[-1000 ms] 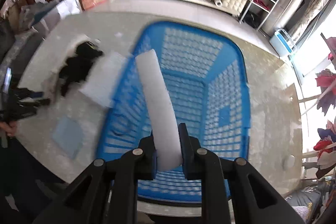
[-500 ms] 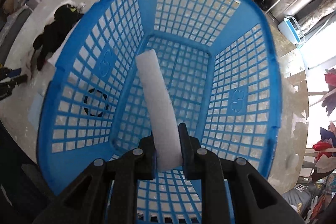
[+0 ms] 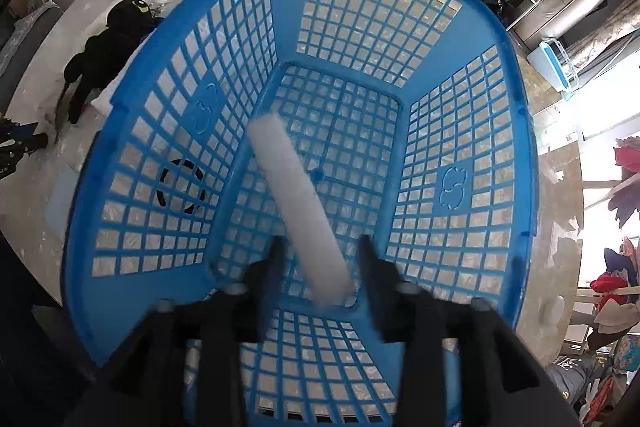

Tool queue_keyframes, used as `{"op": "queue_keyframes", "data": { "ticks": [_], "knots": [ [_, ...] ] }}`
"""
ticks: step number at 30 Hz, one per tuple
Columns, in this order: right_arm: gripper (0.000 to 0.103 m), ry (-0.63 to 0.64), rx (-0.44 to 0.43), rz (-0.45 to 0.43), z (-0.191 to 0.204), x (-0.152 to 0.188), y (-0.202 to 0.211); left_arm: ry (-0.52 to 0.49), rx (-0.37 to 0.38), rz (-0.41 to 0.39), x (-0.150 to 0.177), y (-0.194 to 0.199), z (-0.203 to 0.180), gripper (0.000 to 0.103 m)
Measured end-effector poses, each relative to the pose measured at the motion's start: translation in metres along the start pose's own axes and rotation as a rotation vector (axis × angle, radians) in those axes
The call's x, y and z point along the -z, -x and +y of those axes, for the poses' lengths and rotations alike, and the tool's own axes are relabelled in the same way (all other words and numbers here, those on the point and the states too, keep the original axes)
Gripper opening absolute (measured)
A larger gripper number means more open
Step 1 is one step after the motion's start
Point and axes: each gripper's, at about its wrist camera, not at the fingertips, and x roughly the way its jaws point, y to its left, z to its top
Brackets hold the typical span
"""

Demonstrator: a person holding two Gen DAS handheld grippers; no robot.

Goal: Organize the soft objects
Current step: 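Drop sponge block into blue basket with right tool while left tool lifts felt pad, then carry the grey felt pad into the blue basket and open the left tool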

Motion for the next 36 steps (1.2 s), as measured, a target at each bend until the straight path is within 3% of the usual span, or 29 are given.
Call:
{"op": "queue_keyframes", "data": {
  "ticks": [4,6,12,16,19,26,36],
  "knots": [
    [0.058,-0.001,-0.022,-0.022,0.001,0.001,0.005,0.008,0.001,0.004,0.001,0.002,-0.001,0.023],
    [0.071,-0.008,-0.007,-0.040,0.001,0.001,0.010,0.011,-0.009,0.002,0.002,0.007,-0.001,0.022],
    [0.091,0.003,-0.003,-0.081,-0.002,0.007,0.020,-0.012,-0.003,-0.035,0.004,0.035,-0.014,0.022],
    [0.095,0.021,-0.055,-0.102,-0.005,0.012,0.018,-0.036,-0.011,-0.066,-0.003,0.058,-0.029,0.022],
    [0.103,0.020,-0.059,-0.143,-0.008,0.016,0.024,-0.056,0.000,-0.089,-0.010,0.073,-0.043,0.022],
    [0.103,0.033,-0.011,-0.216,-0.019,0.023,0.043,-0.154,0.016,-0.138,-0.026,0.104,-0.090,0.022],
    [0.103,-0.082,0.023,-0.238,-0.034,0.052,0.062,-0.303,0.048,-0.207,-0.062,0.134,-0.166,0.022]
  ]
}}
